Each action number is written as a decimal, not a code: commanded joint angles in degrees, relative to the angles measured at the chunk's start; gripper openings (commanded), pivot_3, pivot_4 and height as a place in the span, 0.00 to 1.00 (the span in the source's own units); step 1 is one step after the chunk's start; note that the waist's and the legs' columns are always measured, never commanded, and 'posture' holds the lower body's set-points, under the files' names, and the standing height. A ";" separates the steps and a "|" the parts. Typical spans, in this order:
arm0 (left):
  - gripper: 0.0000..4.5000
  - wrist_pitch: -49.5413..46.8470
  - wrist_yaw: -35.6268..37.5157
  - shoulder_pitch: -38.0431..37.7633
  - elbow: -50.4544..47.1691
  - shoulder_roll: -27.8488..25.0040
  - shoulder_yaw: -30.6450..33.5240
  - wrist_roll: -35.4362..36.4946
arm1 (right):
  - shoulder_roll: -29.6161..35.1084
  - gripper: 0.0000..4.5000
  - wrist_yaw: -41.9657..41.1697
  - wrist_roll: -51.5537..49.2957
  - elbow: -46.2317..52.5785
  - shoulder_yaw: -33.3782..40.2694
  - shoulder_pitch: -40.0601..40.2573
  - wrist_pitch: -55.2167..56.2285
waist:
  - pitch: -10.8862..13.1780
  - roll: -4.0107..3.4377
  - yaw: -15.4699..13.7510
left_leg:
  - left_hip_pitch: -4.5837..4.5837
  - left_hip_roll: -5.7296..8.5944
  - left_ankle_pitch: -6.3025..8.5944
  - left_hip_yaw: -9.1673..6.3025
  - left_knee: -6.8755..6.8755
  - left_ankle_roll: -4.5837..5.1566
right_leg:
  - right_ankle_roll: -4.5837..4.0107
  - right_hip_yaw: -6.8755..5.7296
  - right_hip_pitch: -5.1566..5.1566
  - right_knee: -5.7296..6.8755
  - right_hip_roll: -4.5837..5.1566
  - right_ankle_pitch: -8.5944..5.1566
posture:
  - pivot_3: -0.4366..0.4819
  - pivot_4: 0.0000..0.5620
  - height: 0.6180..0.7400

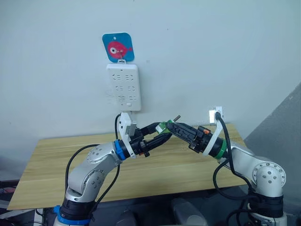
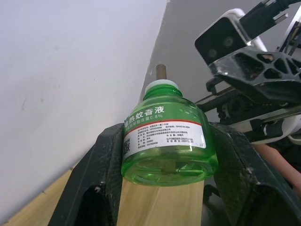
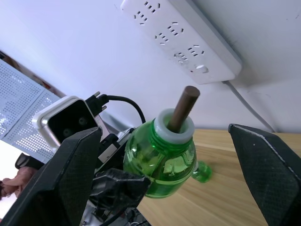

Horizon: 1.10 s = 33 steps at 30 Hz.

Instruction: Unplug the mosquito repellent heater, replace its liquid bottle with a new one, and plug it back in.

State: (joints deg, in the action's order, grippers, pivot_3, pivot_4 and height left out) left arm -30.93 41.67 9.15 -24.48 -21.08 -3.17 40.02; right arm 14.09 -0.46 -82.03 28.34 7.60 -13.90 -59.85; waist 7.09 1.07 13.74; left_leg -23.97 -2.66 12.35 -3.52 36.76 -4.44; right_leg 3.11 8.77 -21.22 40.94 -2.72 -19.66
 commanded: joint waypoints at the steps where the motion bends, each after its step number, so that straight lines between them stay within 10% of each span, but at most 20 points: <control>1: 0.50 0.99 -0.53 0.06 -2.27 0.28 -0.11 -0.19 | 0.35 1.00 0.33 -2.06 0.07 -0.84 -1.43 2.17 | -0.01 0.01 0.00 | 0.00 0.00 0.00 0.00 0.01 0.00 | 0.00 0.00 0.01 0.00 0.00 0.00 | 0.26 0.08 1.00; 13: 0.50 2.05 0.04 -1.03 -2.70 -0.11 -0.72 -0.97 | 1.77 0.19 1.00 -4.95 -0.46 -3.59 -1.64 4.30 | -0.04 0.01 -0.23 | 0.00 0.00 0.00 0.01 0.02 0.00 | 0.00 0.01 0.01 0.00 0.00 0.00 | 0.26 0.08 1.00; 24: 0.50 4.46 1.25 -1.95 -2.39 -0.85 -1.31 -2.75 | 3.61 0.18 1.04 -6.53 0.07 -5.21 -1.55 5.34 | -0.05 0.01 -0.39 | -0.01 0.00 0.00 0.02 0.02 0.00 | 0.00 0.02 0.00 0.00 0.00 0.00 | 0.27 0.08 1.00; 33: 1.00 6.77 3.57 -3.14 -0.91 -4.81 0.77 -5.07 | 4.77 0.18 0.53 -5.27 -0.06 -5.59 -1.16 6.86 | -0.05 0.01 -0.78 | 0.00 0.00 0.00 0.02 0.02 0.00 | 0.00 0.02 -0.01 0.00 0.00 0.00 | 0.27 0.08 1.00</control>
State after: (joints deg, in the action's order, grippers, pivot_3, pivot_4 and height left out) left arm -25.60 44.33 6.42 -24.68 -24.95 -3.98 35.68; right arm 18.41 1.10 -86.70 26.28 1.09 -14.67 -54.23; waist 7.04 1.07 12.97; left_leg -23.97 -2.66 12.35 -3.51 36.77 -4.44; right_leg 3.11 8.79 -21.23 40.93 -2.72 -19.66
